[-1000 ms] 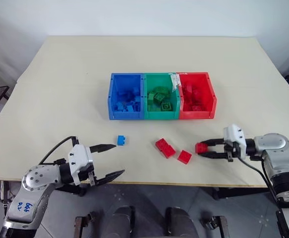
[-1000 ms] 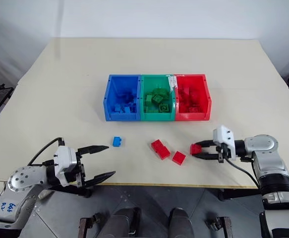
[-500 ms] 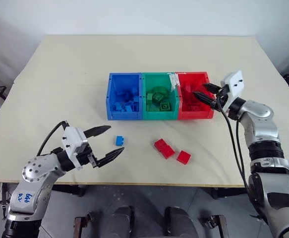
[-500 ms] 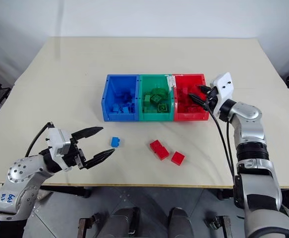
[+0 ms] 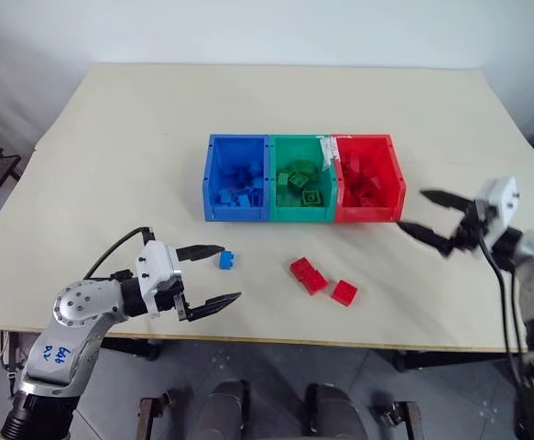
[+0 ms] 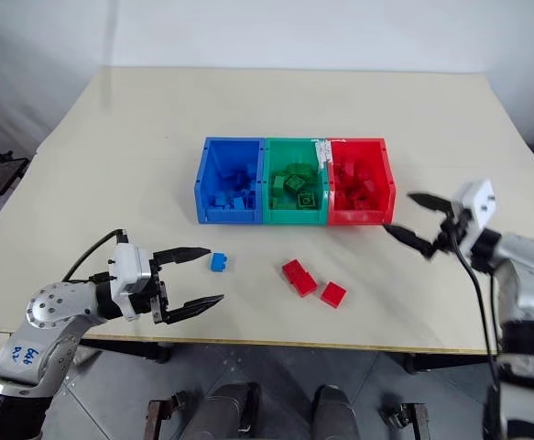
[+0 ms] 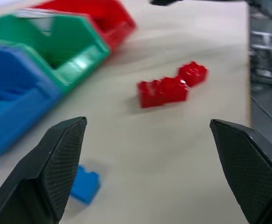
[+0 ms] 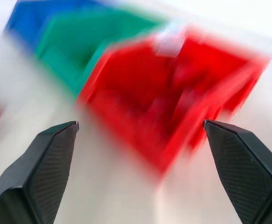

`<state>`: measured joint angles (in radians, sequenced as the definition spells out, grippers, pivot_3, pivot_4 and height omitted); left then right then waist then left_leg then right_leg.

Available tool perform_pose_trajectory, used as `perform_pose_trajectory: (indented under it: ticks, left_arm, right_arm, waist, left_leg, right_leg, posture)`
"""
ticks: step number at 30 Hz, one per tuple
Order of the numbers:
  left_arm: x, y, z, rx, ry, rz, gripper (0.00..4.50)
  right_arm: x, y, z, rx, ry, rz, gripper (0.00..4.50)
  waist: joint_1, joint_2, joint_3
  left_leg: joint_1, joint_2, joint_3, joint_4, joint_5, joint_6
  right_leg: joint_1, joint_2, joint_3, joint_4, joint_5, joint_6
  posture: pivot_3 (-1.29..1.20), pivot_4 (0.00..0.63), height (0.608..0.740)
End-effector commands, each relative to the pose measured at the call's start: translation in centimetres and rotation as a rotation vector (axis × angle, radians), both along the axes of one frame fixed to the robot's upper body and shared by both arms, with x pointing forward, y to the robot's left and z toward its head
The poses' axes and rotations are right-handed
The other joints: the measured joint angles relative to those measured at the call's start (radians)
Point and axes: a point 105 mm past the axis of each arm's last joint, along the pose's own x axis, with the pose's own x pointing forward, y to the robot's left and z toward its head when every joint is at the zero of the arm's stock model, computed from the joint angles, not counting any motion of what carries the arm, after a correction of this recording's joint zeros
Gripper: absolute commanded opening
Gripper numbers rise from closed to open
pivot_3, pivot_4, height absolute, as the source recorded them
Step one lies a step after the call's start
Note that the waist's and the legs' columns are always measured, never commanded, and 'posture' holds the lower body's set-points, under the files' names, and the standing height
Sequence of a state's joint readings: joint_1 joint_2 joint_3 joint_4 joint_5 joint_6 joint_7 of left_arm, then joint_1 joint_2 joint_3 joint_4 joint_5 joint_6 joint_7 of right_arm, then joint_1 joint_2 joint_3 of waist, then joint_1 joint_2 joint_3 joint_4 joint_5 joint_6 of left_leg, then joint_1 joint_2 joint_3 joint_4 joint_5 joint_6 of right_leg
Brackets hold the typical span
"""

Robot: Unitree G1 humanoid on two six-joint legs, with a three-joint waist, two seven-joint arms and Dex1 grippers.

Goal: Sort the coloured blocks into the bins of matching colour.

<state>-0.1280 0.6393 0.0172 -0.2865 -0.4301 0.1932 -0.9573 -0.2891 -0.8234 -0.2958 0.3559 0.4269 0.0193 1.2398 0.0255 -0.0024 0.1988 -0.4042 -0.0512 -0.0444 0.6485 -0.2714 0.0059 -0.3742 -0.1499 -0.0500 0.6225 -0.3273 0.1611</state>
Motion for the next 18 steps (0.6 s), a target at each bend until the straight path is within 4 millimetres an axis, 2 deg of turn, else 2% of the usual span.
perform_pose_trajectory:
  ticks: [1,4,6,12,15,18]
  left_arm:
    - [0.0,-1.2,-0.1,0.022,-0.039,-0.087,4.50]
    - [0.3,-1.3,-0.3,0.038,-0.063,-0.115,4.50]
    - [0.4,-0.9,-0.4,0.047,-0.076,-0.113,4.50]
    - [0.4,0.9,-0.4,0.035,-0.068,-0.044,4.50]
    - [-0.9,2.7,-0.9,0.048,-0.022,0.003,4.50]
    - [-1.4,3.7,-0.7,0.054,-0.032,0.064,4.50]
  right_arm:
    - [-2.7,-1.8,0.1,-0.134,-0.015,0.025,4.47]
    - [-4.3,-2.7,-1.4,-0.202,0.026,0.050,4.47]
    - [-4.5,-1.9,-1.8,-0.207,0.038,0.093,4.47]
    - [-3.3,3.0,-1.6,-0.106,0.056,0.234,4.47]
    - [-2.8,7.6,-2.3,-0.054,0.108,0.333,4.47]
    - [-2.6,10.0,-3.6,-0.059,0.162,0.367,4.47]
  waist:
    - [-0.002,0.000,0.000]
    - [-0.016,0.000,0.000]
    - [-0.029,0.000,0.000]
    - [-0.026,0.000,0.000]
    - [-0.026,0.000,0.000]
    - [-0.023,0.000,0.000]
  left_leg:
    - [0.000,-0.001,0.001,0.000,0.000,0.000]
    - [0.002,-0.002,0.003,0.000,0.000,0.000]
    - [0.003,-0.001,0.003,-0.001,-0.001,0.000]
    - [0.003,0.005,0.003,0.000,-0.001,-0.001]
    - [0.004,0.006,0.003,0.000,-0.001,-0.002]
    - [0.003,0.005,0.001,0.000,-0.002,-0.002]
  right_leg:
    - [0.000,0.000,0.001,-0.001,0.000,0.000]
    - [0.000,0.000,0.002,-0.001,0.000,0.000]
    - [0.000,0.001,0.002,-0.001,0.000,0.000]
    - [0.000,0.001,0.001,0.000,0.001,-0.001]
    - [0.000,0.002,0.001,-0.001,0.001,-0.001]
    - [-0.001,0.001,0.001,-0.001,0.001,-0.001]
  posture:
    - [0.00,0.150,0.740]
    - [0.00,0.150,0.740]
    - [0.00,0.150,0.740]
    - [0.00,0.150,0.740]
    - [0.00,0.150,0.740]
    - [0.00,0.150,0.740]
